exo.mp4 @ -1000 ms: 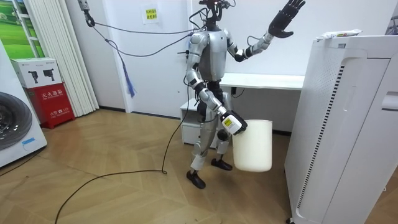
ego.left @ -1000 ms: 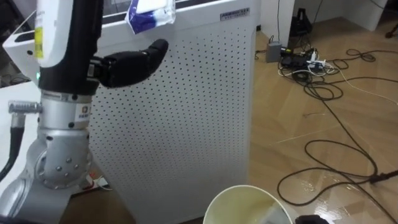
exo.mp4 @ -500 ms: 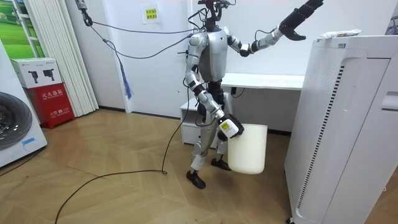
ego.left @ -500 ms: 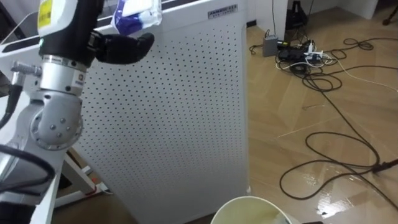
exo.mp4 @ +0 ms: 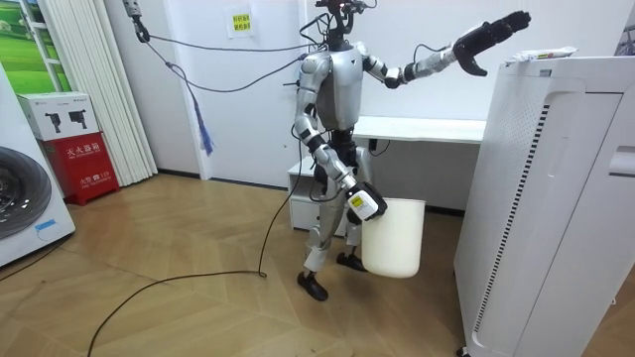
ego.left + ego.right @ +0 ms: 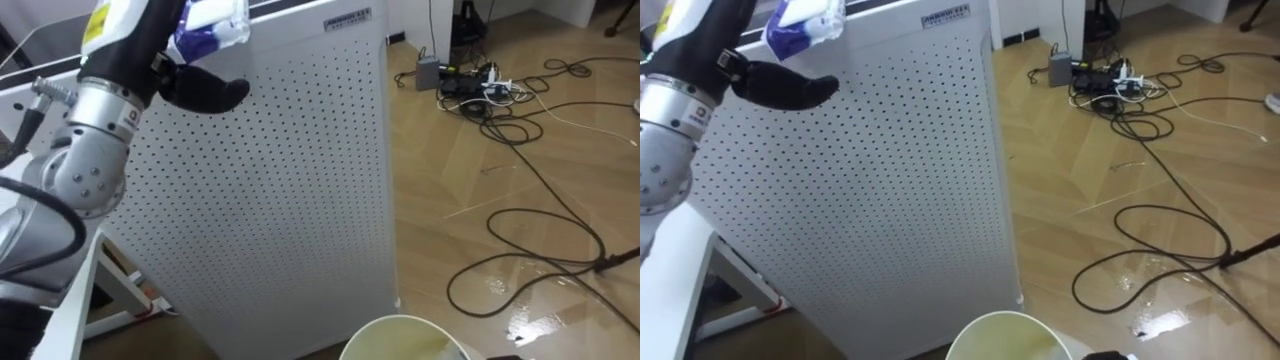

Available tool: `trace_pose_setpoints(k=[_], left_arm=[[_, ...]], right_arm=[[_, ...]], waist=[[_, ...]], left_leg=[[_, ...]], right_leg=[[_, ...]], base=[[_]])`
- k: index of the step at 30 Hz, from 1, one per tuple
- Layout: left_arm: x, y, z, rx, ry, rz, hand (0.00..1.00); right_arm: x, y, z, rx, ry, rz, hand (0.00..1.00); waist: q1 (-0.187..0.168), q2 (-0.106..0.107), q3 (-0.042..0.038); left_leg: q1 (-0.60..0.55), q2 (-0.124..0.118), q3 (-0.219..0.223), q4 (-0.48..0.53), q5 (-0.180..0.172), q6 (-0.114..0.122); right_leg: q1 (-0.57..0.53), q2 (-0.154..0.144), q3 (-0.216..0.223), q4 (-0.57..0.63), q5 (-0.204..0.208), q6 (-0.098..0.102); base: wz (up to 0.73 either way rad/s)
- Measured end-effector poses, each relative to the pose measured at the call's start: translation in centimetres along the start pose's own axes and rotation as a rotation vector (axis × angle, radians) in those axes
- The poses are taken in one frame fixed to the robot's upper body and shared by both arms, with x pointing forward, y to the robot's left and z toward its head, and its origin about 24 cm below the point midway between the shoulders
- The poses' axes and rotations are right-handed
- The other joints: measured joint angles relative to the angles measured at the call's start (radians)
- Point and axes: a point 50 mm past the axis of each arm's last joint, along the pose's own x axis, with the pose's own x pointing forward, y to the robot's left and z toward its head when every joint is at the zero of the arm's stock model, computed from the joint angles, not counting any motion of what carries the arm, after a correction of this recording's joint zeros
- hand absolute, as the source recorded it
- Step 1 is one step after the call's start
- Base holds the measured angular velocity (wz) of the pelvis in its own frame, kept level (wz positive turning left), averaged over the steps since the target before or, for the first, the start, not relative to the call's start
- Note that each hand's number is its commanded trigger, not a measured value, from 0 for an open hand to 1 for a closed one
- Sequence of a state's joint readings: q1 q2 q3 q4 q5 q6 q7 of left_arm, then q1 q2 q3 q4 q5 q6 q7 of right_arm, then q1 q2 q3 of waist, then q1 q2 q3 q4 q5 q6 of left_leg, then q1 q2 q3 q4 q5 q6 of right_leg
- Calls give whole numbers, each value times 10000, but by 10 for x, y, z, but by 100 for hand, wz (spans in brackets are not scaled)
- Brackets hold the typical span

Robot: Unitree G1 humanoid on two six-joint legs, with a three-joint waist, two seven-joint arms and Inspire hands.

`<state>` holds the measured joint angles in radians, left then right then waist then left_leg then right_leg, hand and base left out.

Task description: Pick garbage

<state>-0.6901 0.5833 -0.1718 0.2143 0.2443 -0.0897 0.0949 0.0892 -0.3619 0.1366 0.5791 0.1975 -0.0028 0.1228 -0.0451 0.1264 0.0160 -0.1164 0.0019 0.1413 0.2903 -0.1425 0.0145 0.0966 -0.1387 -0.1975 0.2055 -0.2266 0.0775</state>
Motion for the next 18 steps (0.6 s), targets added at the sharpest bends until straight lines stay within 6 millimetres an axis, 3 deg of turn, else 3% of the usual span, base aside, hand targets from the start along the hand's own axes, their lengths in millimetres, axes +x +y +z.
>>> trace_pose_setpoints(k=[13,18], left_arm=[[-1,-8,-28,-84,1595,-1113,0],[-1,-9,-29,-105,1719,-1505,0]], right_arm=[[1,-4,1,-57,130,-205,100],[3,-5,6,-83,118,-262,100]], waist=[[-29,79,-24],[-7,56,-9]], left_leg=[[-106,25,142,7,2,-3],[-3,14,170,-64,3,-4]], right_leg=[[-159,-11,66,-5,0,0],[-93,-19,57,-4,0,0]], base=[[-1],[-1]])
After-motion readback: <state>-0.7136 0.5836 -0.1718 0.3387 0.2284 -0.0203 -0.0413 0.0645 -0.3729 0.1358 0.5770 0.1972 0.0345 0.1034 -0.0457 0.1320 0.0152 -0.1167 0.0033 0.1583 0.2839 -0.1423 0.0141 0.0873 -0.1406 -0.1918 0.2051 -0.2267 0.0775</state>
